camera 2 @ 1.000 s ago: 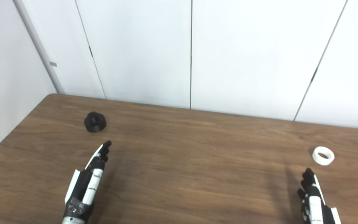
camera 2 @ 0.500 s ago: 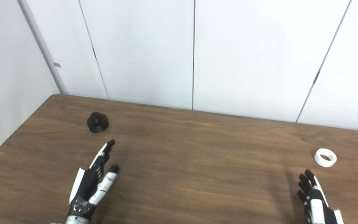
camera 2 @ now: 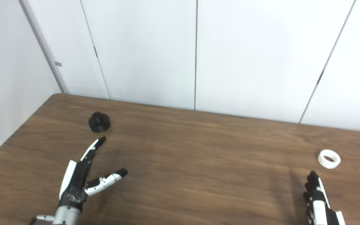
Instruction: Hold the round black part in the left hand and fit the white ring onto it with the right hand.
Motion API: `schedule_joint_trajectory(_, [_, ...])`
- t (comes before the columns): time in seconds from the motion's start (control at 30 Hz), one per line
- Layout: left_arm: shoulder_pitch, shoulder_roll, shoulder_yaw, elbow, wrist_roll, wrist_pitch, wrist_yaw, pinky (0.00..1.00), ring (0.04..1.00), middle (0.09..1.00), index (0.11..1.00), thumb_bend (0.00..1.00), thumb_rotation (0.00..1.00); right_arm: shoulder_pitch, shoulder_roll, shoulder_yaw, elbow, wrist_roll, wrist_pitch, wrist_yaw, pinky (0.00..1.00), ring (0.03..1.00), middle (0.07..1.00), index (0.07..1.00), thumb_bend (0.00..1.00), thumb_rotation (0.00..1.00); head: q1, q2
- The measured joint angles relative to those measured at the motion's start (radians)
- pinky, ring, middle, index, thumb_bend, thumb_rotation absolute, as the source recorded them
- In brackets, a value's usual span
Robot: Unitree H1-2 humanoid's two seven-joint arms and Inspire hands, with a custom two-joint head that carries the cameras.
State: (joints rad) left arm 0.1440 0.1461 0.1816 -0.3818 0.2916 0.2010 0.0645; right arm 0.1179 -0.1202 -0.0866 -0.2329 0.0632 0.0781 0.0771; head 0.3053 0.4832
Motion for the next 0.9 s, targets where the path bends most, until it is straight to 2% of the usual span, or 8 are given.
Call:
schedule_joint_trajectory(0.13, [-0.08,0.071,0.035,-0.003,0.032,0.063,-0.001,1.0,1.0,0.985,0.923,0.98,0.38,0.001,0.001,0.003,-0.003,-0.003,0.003,-0.001,1.0,0.994,0.99,1.0,0.45,1.0,-0.005,0.002])
schedule_joint_trajectory(0.33, [-0.144,0.134,0.035,0.04,0.078,0.117,-0.011,1.0,1.0,0.988,0.917,0.99,0.4,0.0,0.002,0.008,-0.006,-0.007,0.005,-0.003,1.0,0.999,0.991,1.0,0.42,1.0,-0.003,0.003])
schedule_joint_trajectory(0.5, [-0.182,0.177,0.035,0.112,0.106,0.138,-0.009,0.99,1.0,0.98,0.911,0.99,0.4,0.0,0.003,0.011,-0.011,-0.009,0.014,-0.008,1.0,1.0,0.99,1.0,0.4,1.0,-0.011,0.006])
schedule_joint_trajectory(0.6, [-0.209,0.205,0.034,0.186,0.125,0.138,-0.002,1.0,1.0,0.972,0.9,1.0,0.41,0.001,0.004,0.016,-0.018,-0.014,0.024,-0.012,1.0,1.0,0.994,1.0,0.42,1.0,-0.011,0.006])
schedule_joint_trajectory(0.73, [-0.253,0.25,0.025,0.281,0.149,0.136,0.005,1.0,1.0,0.964,0.894,0.99,0.42,0.001,0.006,0.021,-0.035,-0.015,0.039,-0.015,1.0,1.0,0.995,1.0,0.4,1.0,-0.014,0.005])
schedule_joint_trajectory(0.9, [-0.299,0.268,0.012,0.365,0.151,0.121,0.018,1.0,1.0,0.974,0.896,1.0,0.42,0.001,0.018,0.027,-0.037,-0.02,0.047,-0.022,1.0,1.0,0.991,1.0,0.37,1.0,-0.02,0.002])
